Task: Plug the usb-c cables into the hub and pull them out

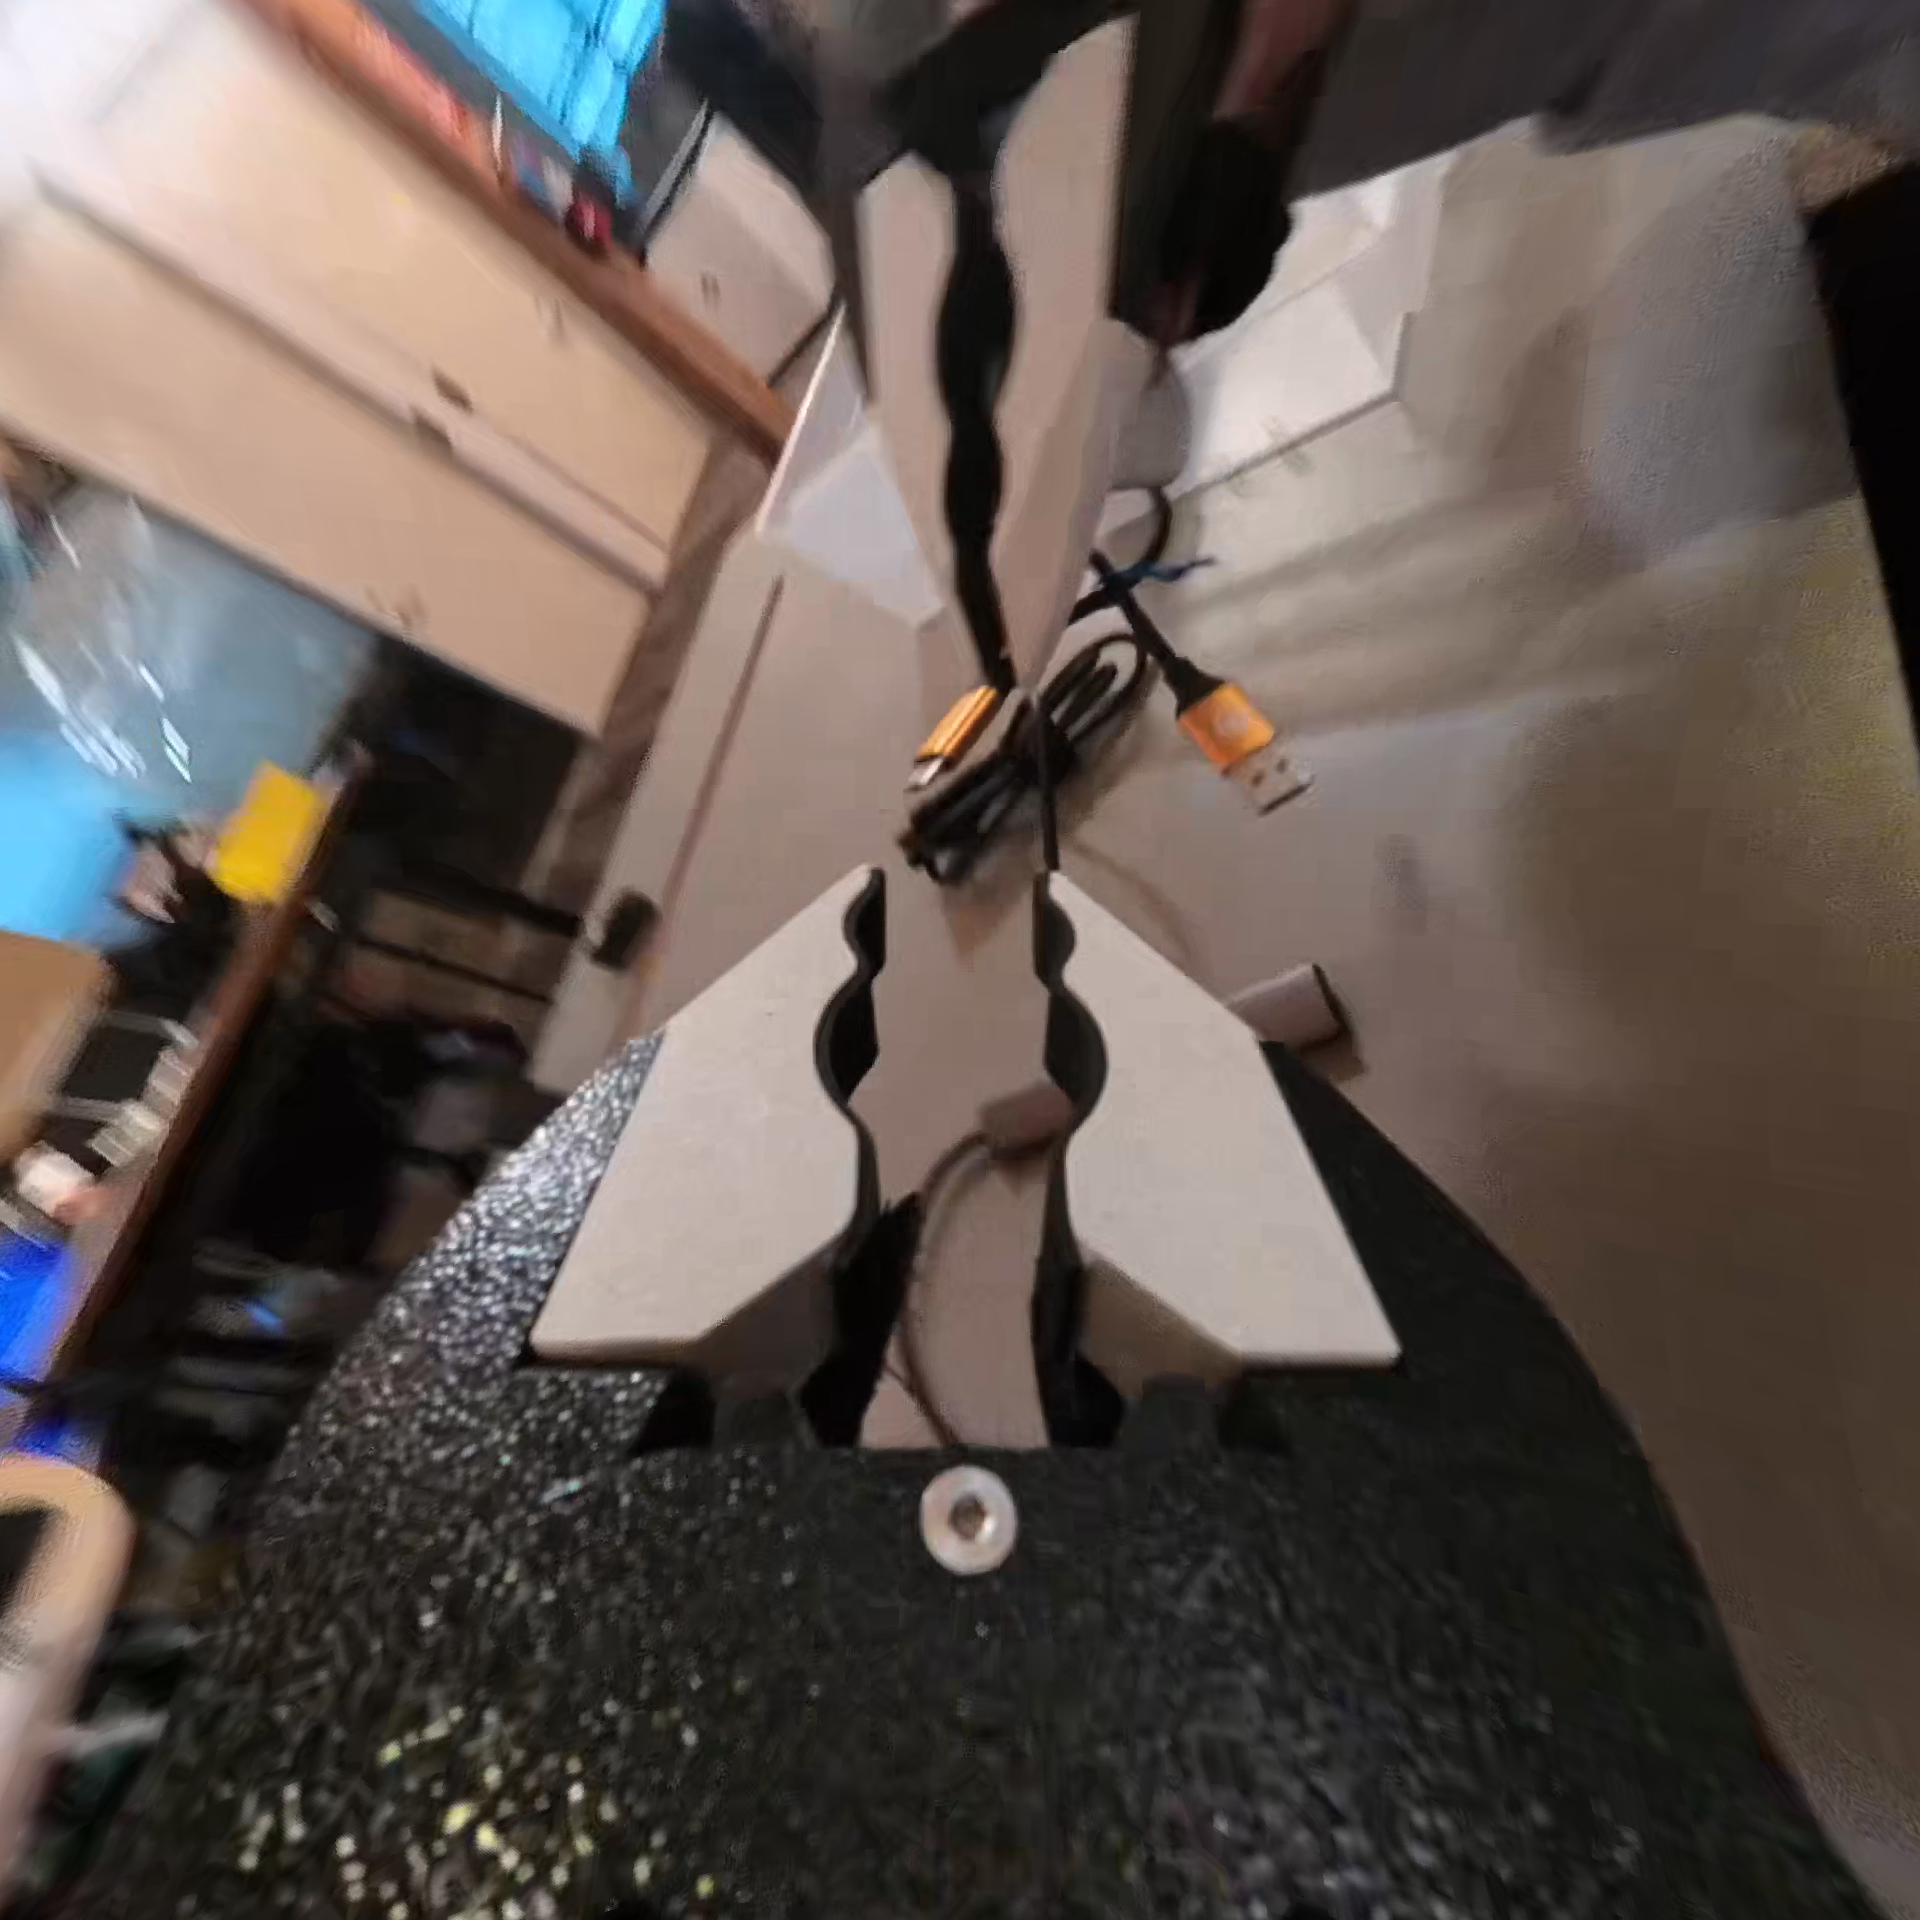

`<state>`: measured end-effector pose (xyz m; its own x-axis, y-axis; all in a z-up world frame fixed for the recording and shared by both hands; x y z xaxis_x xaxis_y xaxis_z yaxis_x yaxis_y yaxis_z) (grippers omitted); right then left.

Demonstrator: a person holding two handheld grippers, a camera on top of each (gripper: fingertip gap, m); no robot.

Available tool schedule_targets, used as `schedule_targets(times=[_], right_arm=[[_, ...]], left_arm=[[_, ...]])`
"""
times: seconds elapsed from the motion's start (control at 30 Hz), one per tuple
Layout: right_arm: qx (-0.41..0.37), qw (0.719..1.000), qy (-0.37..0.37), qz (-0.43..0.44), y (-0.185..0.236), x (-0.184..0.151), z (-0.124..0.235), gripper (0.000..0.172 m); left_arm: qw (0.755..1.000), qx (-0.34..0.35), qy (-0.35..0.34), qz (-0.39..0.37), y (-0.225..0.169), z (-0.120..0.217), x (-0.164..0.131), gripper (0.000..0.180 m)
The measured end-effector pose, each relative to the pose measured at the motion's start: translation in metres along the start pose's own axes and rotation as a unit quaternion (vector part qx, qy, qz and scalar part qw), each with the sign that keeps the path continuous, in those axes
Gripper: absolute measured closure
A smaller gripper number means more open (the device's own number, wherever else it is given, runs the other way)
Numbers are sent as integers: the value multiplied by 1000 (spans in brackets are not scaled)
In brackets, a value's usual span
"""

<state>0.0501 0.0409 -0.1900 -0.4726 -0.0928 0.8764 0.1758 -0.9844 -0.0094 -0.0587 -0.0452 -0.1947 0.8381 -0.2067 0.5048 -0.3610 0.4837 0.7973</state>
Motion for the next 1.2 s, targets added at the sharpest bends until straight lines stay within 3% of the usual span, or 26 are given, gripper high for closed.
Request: schedule_targets(times=[0.13,0.27,0.33,0.47,0.57,0.63,0.77,0.83,0.93,1.03,1.1,1.2], right_arm=[[-106,981,148,60,-13,-34,-24,168],[-111,969,212,54,-18,-59,-43,167],[-106,972,209,25,-21,-64,-46,164],[-107,986,124,7,-21,-40,-36,135],[4,996,78,-52,2,-27,-38,138],[28,992,93,-80,8,-29,-46,137],[-90,990,105,9,-10,-33,-55,131],[-109,983,124,75,-14,-31,-60,134],[-72,975,176,111,-17,-36,-80,137],[-45,969,219,103,-25,-39,-94,144],[-39,967,236,89,-31,-40,-100,161],[-3,971,231,55,-33,-37,-102,162]], left_arm=[[991,-19,47,123,-16,-1,-32,151],[982,-57,89,155,-39,-4,-43,150],[976,-75,105,175,-47,-8,-45,145],[967,-92,123,206,-56,-14,-49,135],[965,-98,121,213,-58,-15,-49,133],[964,-98,128,210,-57,-16,-50,132],[966,-99,136,197,-58,-17,-50,131],[967,-103,127,196,-60,-16,-49,131],[969,-112,108,193,-62,-15,-46,131],[971,-113,101,184,-61,-11,-45,129],[974,-100,99,179,-57,-9,-46,127],[979,-67,119,149,-52,-9,-51,120]])
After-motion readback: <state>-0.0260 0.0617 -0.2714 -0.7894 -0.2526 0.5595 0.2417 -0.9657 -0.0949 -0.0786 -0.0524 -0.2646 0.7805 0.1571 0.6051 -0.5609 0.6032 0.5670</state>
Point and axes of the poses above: each gripper's, where its closed fingertips meet, z back along the fingers, x out of its top, y = z × x across the jaws, the point moved 6 cm from there along z, back along the fingers, and after that the axes turned 11 degrees about -z, right-handed, at the moved point
